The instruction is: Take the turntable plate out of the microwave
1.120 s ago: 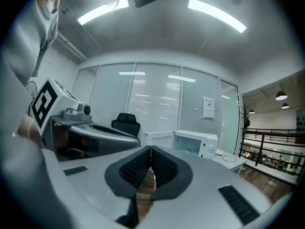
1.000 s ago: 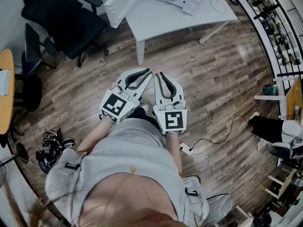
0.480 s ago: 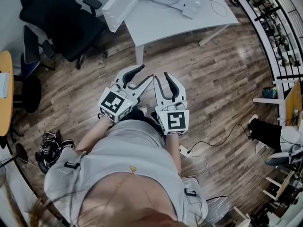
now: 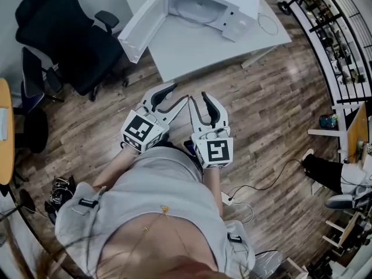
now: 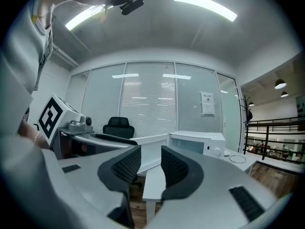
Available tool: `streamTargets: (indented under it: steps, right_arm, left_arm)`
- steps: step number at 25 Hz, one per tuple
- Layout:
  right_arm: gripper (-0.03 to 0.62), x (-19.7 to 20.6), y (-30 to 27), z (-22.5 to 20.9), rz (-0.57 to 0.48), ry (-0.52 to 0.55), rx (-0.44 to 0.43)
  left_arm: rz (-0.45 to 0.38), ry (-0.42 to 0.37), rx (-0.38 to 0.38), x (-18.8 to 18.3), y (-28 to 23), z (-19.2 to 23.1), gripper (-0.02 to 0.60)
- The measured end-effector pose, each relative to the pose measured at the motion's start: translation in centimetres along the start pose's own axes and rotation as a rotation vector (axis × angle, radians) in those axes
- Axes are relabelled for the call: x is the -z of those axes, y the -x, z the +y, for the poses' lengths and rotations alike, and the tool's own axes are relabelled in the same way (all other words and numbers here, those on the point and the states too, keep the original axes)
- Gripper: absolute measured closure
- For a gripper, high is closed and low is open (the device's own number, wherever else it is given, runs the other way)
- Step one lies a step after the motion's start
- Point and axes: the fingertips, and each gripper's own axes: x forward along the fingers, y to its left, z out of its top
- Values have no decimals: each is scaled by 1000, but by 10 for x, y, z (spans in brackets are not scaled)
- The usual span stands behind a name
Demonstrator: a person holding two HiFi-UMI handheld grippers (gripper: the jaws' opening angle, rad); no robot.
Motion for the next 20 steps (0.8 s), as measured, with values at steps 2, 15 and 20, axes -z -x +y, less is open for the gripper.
streamTargets:
  steps: [2, 15, 20]
  right_arm:
    - [456, -4, -16, -7, -4, 8, 6]
    - [461, -4, -91, -37, 10, -14, 62]
    - [461, -7, -106, -35, 7, -21, 75]
  left_arm:
    - [-5, 9, 11, -5, -11, 15, 405]
    - [26, 6, 65, -10, -55, 85, 405]
    - [19, 25, 68, -11, -56, 102, 405]
